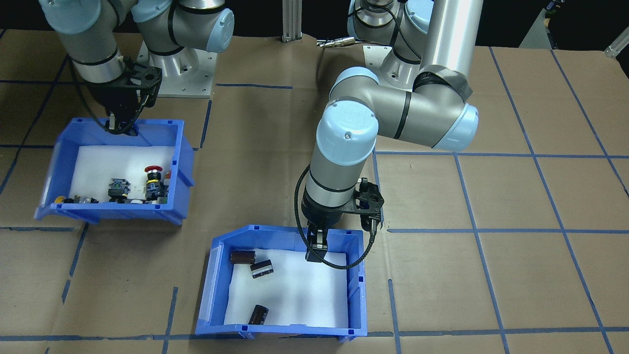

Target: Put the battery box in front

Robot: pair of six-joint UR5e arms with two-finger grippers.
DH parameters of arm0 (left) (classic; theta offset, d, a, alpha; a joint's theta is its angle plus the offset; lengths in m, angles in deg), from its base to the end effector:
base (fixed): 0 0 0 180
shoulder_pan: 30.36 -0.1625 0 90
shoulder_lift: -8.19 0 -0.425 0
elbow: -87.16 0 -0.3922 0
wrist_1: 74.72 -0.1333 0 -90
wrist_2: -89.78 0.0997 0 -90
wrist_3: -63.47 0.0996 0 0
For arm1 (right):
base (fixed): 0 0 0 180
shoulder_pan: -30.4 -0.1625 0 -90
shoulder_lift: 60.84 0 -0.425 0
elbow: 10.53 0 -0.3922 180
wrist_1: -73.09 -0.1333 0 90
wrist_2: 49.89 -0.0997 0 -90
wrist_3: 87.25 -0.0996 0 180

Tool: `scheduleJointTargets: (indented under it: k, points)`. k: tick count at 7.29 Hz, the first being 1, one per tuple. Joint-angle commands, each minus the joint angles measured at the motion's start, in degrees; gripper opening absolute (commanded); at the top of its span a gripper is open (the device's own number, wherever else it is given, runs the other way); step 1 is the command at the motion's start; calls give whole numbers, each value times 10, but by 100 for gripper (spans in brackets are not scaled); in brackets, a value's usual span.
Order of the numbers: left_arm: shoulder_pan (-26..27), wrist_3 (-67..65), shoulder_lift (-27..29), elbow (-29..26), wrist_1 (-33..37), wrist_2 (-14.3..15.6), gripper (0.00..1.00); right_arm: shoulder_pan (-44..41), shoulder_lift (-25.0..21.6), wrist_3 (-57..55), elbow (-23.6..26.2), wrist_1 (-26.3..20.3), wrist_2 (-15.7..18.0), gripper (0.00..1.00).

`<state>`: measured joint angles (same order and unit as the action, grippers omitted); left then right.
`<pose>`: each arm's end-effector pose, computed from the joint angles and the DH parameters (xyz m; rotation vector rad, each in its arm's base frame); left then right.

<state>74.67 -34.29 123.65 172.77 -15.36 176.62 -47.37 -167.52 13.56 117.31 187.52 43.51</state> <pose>-0.3061 -0.6048 0.3237 1.9584 -2.2345 0.0694 0.0506 -0.3680 0.3345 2.1357 -2.1930 -0.0276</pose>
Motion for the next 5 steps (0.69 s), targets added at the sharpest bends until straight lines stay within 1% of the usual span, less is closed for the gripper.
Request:
scheduleJointTargets:
  k: [1, 2, 3, 4, 5]
  points:
    - [0, 172, -58, -22, 97, 43, 82, -39, -56, -50, 44, -1, -12, 4]
    - [-3, 258, -87, -19, 127, 43, 84, -81, -56, -82, 44, 2, -11, 4]
    - [-4, 350, -123, -15, 163, 44, 90, -111, -54, -129, 44, 4, -11, 4]
    - [-11, 418, -166, -11, 243, 39, 99, -143, -49, -166, 43, 8, -11, 4]
    - [-11, 564, -200, -11, 274, 45, 99, -174, -41, -210, 40, 10, -10, 4]
